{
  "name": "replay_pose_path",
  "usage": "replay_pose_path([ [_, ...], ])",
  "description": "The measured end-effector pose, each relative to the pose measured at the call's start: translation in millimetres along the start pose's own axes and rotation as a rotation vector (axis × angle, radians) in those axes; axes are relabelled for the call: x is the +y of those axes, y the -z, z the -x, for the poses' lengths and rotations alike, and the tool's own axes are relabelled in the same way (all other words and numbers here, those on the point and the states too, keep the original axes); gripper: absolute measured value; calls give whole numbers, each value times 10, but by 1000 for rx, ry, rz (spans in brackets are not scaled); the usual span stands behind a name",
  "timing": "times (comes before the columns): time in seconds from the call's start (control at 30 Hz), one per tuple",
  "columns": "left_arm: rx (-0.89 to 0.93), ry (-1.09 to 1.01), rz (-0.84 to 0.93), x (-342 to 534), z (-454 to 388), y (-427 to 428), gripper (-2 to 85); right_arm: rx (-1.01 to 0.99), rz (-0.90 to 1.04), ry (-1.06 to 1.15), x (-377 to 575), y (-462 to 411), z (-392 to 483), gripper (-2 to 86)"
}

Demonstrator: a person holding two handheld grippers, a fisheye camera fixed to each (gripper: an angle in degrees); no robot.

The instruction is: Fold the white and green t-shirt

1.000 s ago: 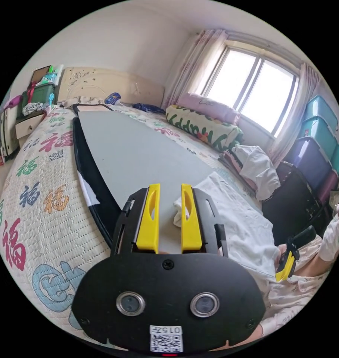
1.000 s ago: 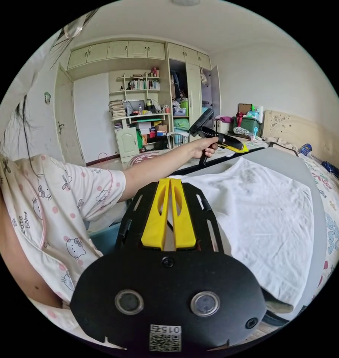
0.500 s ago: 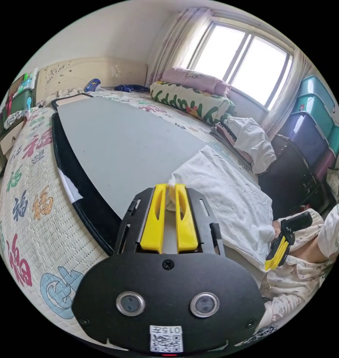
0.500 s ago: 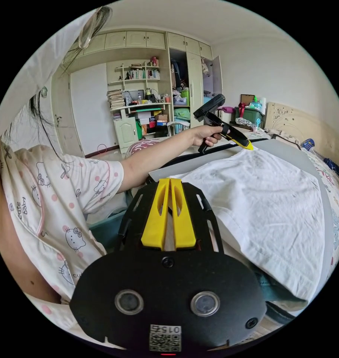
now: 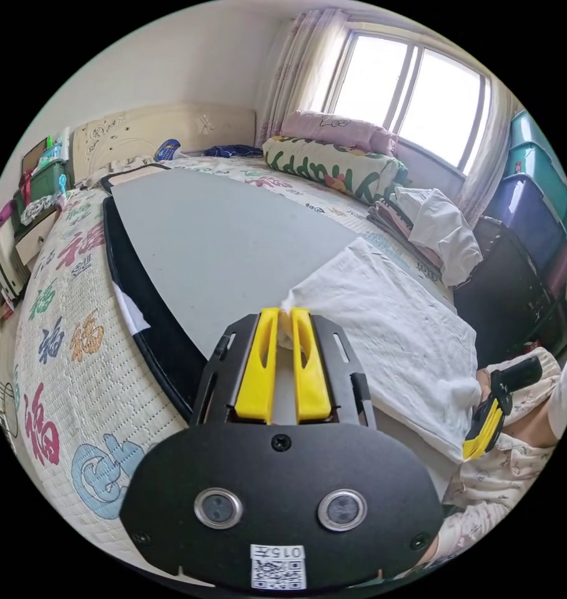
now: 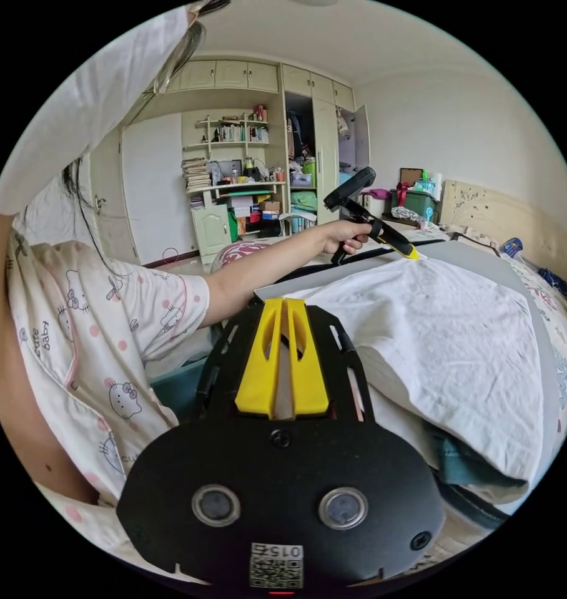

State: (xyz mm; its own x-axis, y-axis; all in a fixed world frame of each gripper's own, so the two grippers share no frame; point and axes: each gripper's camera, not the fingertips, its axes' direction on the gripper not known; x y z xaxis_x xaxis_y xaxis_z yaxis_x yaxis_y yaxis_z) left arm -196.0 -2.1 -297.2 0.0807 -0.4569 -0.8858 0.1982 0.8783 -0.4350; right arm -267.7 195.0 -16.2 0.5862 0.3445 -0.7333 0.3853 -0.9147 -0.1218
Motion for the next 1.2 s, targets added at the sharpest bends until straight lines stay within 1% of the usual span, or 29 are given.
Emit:
replay_pose_path([
  [0.07,18,12,-4,0,12,5,47,-138,24,44,29,-23,4,33],
  [0.13,24,17,-5,0,4,7,49,-219,44,59,50,-61,15,49],
  [0.2,25,16,-9,4,-21,14,50,-230,31,51,82,-49,13,54],
  [0.3,23,12,-20,16,-70,35,50,-184,-7,39,110,86,-15,53],
  [0.4,23,11,-20,20,-113,36,51,-91,-48,47,129,221,23,55],
  [0.5,24,9,-17,26,-159,31,51,-5,15,99,147,64,205,69],
  [0.57,26,9,-24,44,-195,45,51,92,83,143,196,-148,401,84],
  [0.67,32,19,-34,73,-218,67,51,187,120,209,303,-321,629,87],
  [0.8,41,27,-40,99,-254,84,50,191,89,189,389,-345,729,81],
  [0.93,31,21,-42,127,-352,101,48,124,38,112,493,-298,691,72],
  [1.03,26,18,-43,144,-419,112,46,145,59,97,576,-349,707,72],
  [1.2,31,21,-44,169,-499,132,43,220,141,146,735,-539,861,75],
])
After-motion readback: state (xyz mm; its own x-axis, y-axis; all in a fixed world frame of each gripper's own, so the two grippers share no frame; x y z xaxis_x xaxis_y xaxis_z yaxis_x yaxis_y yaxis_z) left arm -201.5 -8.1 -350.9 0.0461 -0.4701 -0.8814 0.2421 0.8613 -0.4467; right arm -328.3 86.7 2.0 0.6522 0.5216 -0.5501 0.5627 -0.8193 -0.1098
